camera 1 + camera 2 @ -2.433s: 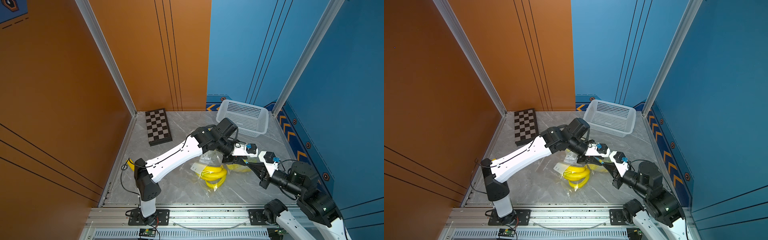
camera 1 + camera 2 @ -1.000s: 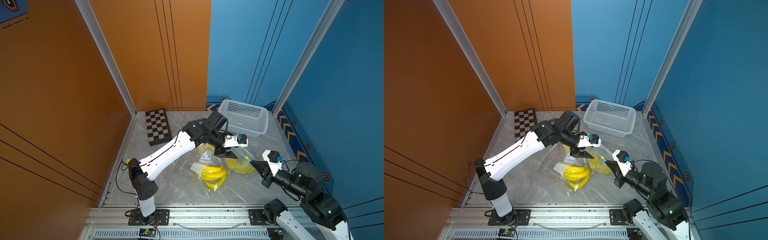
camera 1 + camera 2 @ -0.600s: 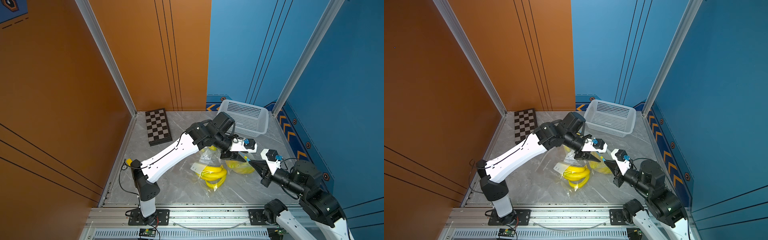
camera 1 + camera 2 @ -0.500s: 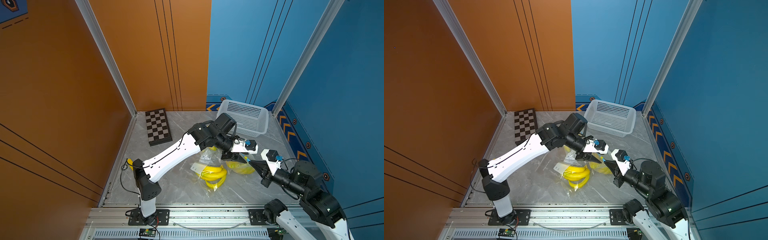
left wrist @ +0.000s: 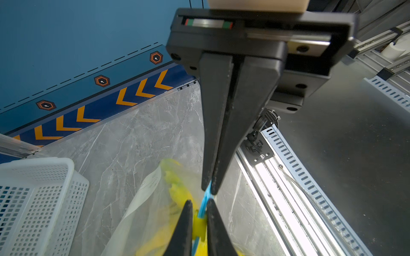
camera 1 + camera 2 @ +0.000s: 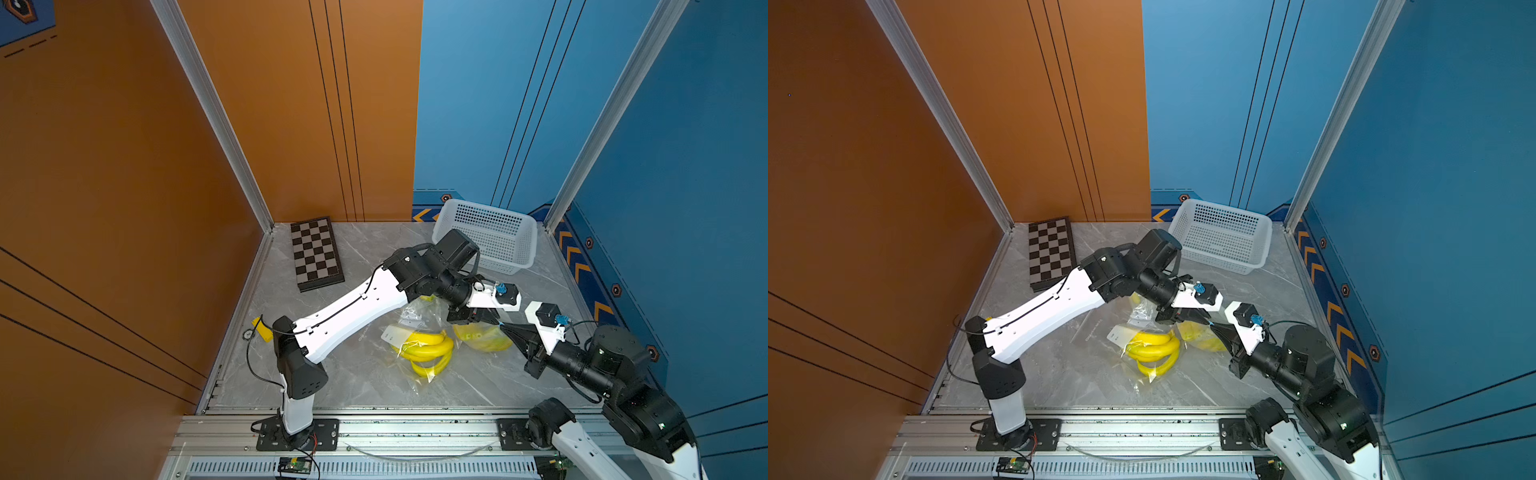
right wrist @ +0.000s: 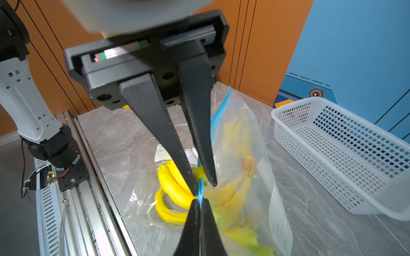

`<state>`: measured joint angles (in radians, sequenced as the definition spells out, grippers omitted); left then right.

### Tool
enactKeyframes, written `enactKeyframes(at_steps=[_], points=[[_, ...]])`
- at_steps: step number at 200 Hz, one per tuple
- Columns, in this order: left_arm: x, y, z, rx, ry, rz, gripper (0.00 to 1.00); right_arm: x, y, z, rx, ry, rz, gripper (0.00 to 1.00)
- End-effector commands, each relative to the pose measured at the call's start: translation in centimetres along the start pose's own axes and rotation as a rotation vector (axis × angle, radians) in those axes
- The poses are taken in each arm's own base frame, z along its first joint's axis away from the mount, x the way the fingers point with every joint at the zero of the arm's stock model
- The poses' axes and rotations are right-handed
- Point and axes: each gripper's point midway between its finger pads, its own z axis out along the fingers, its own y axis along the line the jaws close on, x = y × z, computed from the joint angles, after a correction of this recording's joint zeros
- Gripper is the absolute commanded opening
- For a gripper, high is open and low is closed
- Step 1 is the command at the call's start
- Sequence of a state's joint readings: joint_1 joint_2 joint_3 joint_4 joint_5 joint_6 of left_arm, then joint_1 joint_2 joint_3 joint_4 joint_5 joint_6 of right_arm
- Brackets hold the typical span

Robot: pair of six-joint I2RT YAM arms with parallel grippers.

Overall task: Open the zip-top bag and take out the banana
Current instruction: Unzip the zipper on the zipper food storage bag.

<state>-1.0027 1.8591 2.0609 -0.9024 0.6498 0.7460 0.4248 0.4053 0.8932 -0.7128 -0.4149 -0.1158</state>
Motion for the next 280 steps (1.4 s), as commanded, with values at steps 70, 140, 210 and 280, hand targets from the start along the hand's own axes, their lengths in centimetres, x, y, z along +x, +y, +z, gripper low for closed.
enactKeyframes(at_steps=[70,140,210,280], points=[[2.7,0.3,-0.3,-0.052,0.139,0.027,0.04,-0.4,-0.9,-0.9,0.072,-0.033,-0.024,0.00],[5.4,2.3,-2.6,-0.171,0.274,0.084,0.04,-0.8,-1.2,-1.2,0.094,-0.040,-0.036,0.00],[8.2,5.1,-7.4,-0.292,0.319,0.026,0.04,-1.2,-2.1,-2.0,0.160,-0.045,-0.064,0.00],[14.4,4.9,-13.7,-0.390,0.402,-0.100,0.04,-0.9,-2.4,-1.7,0.169,-0.030,-0.058,0.00]])
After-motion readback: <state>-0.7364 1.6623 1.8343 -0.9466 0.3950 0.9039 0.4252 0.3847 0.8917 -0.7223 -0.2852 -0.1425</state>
